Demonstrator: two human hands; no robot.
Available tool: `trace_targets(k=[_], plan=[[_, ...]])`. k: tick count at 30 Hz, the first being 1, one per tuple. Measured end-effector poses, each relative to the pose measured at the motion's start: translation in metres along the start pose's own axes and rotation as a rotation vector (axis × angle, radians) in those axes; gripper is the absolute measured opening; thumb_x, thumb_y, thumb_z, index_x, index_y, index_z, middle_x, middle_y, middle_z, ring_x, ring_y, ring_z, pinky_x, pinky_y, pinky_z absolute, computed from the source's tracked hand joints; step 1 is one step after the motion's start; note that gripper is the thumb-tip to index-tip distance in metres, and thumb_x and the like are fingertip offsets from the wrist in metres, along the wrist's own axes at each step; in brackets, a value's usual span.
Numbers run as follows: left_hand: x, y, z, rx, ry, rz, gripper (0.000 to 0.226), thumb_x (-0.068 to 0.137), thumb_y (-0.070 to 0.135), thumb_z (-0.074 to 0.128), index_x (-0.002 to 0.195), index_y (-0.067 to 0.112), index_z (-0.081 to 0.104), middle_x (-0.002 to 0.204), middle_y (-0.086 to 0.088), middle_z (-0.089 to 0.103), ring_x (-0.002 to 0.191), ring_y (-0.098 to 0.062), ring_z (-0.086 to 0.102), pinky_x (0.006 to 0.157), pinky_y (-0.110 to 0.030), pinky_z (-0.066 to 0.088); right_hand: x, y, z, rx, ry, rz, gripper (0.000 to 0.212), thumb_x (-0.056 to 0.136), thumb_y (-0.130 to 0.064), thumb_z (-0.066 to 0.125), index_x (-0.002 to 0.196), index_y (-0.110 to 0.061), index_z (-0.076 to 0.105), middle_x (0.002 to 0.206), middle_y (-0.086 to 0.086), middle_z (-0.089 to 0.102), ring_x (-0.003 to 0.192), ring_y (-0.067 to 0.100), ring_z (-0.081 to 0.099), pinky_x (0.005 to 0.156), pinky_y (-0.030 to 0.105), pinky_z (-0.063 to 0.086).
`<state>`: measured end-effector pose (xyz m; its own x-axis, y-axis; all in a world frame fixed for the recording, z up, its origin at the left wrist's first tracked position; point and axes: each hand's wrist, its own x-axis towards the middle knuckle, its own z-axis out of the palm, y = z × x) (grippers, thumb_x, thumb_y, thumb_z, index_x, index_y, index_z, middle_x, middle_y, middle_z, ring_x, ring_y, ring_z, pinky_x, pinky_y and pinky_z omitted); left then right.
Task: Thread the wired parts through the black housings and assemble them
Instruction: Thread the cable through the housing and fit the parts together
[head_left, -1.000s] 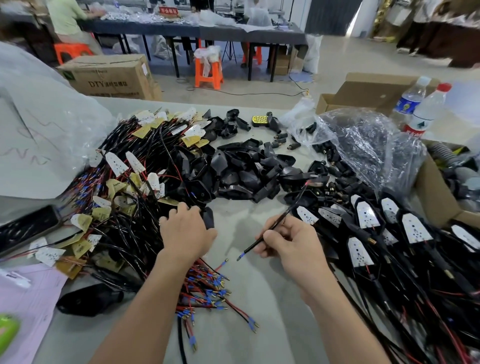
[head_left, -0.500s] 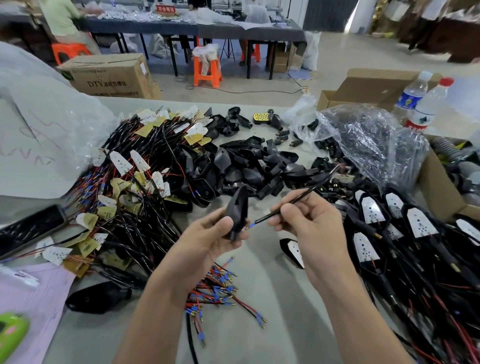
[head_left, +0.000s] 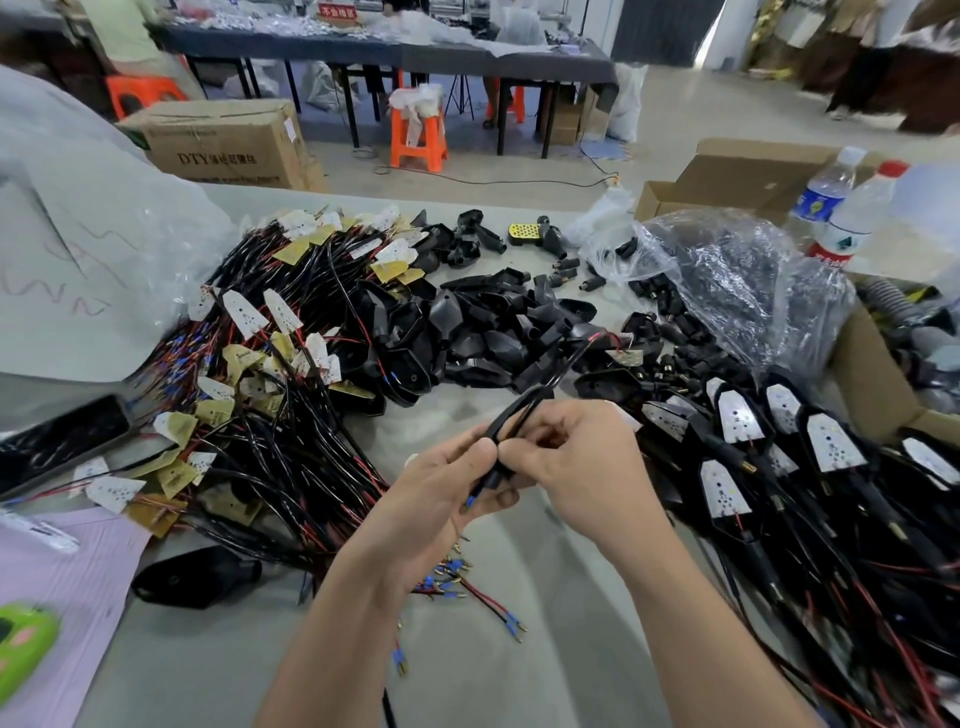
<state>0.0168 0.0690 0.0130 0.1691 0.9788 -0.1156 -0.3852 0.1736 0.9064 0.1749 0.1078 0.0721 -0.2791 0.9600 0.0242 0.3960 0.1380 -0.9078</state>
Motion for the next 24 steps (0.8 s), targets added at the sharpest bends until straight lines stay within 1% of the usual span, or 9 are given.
trace_targets(k=[2,4,6,8,11,15,17,20,24], plan=[[0.0,-0.002,0.002,0.034,0.056,-0.035,0.033,0.096,0.038,0.058,0.112,0.016,0.078,0.109,-0.01,0.075,0.072,-0.017,0.069,0.063,-0.023,0.053,0.001,0.001,-0.001,-0.118,0.031,-0.003,0.012,0.074,-0.021,0.085,0.071,-0.028,0.075,0.053,-0.009,0.063,0.047,0.002,0.053,0.051,0.023,0.046],[0.0,-0.004,0.003,0.109,0.103,-0.043,0.035,0.094,0.048,0.061,0.097,0.017,0.078,0.089,-0.007,0.072,0.05,-0.011,0.047,0.046,-0.018,0.036,0.002,0.002,0.0,-0.183,0.083,-0.011,0.016,0.071,-0.026,0.087,0.064,-0.026,0.073,0.047,-0.011,0.057,0.044,0.004,0.048,0.048,0.019,0.039],[0.002,-0.002,0.004,0.188,0.189,-0.061,0.037,0.091,0.056,0.063,0.081,0.022,0.076,0.065,-0.002,0.051,0.048,-0.011,0.026,0.042,-0.018,0.022,0.001,0.005,0.003,-0.309,0.204,-0.081,0.021,0.068,-0.029,0.087,0.059,-0.026,0.068,0.048,-0.012,0.053,0.055,0.006,0.05,0.054,0.019,0.035],[0.005,0.003,0.005,0.242,0.244,-0.076,0.04,0.094,0.055,0.061,0.066,0.027,0.069,0.061,0.001,0.027,0.051,-0.013,0.015,0.041,-0.019,0.017,-0.002,0.009,0.007,-0.34,0.302,-0.193,0.019,0.068,-0.029,0.087,0.067,-0.026,0.068,0.068,-0.016,0.06,0.08,0.004,0.051,0.071,0.021,0.037],[0.008,0.011,0.004,0.197,0.311,-0.088,0.042,0.1,0.047,0.061,0.063,0.029,0.049,0.059,0.006,0.021,0.054,-0.014,0.01,0.041,-0.02,0.015,-0.014,0.018,0.014,0.041,0.28,-0.162,0.028,0.073,-0.02,0.082,0.088,-0.032,0.061,0.1,-0.021,0.065,0.104,-0.003,0.058,0.083,0.011,0.044],[0.008,0.008,0.002,-0.028,0.333,-0.115,0.042,0.103,0.037,0.058,0.063,0.024,0.057,0.057,0.006,0.02,0.048,-0.011,0.01,0.044,-0.025,0.011,-0.019,0.033,0.022,0.472,0.476,0.02,0.042,0.076,0.003,0.076,0.092,-0.029,0.056,0.104,-0.005,0.071,0.106,0.015,0.069,0.079,0.041,0.059],[0.008,0.004,0.001,-0.137,0.316,-0.141,0.046,0.103,0.035,0.056,0.059,0.024,0.058,0.053,0.008,0.021,0.042,-0.009,0.012,0.04,-0.022,0.014,-0.014,0.037,0.019,0.669,0.341,0.148,0.031,0.088,0.004,0.069,0.107,-0.019,0.063,0.11,0.007,0.072,0.11,0.033,0.068,0.075,0.039,0.06],[0.007,-0.001,-0.001,-0.16,0.268,-0.177,0.039,0.103,0.038,0.054,0.068,0.02,0.053,0.05,0.008,0.022,0.04,-0.007,0.015,0.036,-0.02,0.022,-0.015,0.042,0.019,0.697,-0.014,0.147,0.028,0.107,-0.009,0.049,0.127,-0.015,0.067,0.126,0.005,0.071,0.123,0.026,0.064,0.093,0.039,0.057],[0.006,-0.003,-0.002,-0.13,0.23,-0.238,0.043,0.106,0.041,0.052,0.068,0.026,0.065,0.051,0.009,0.02,0.042,-0.008,0.014,0.038,-0.021,0.019,-0.009,0.039,0.017,0.802,-0.105,0.15,0.034,0.109,-0.015,0.044,0.139,-0.019,0.059,0.131,0.007,0.07,0.124,0.026,0.063,0.108,0.042,0.049]])
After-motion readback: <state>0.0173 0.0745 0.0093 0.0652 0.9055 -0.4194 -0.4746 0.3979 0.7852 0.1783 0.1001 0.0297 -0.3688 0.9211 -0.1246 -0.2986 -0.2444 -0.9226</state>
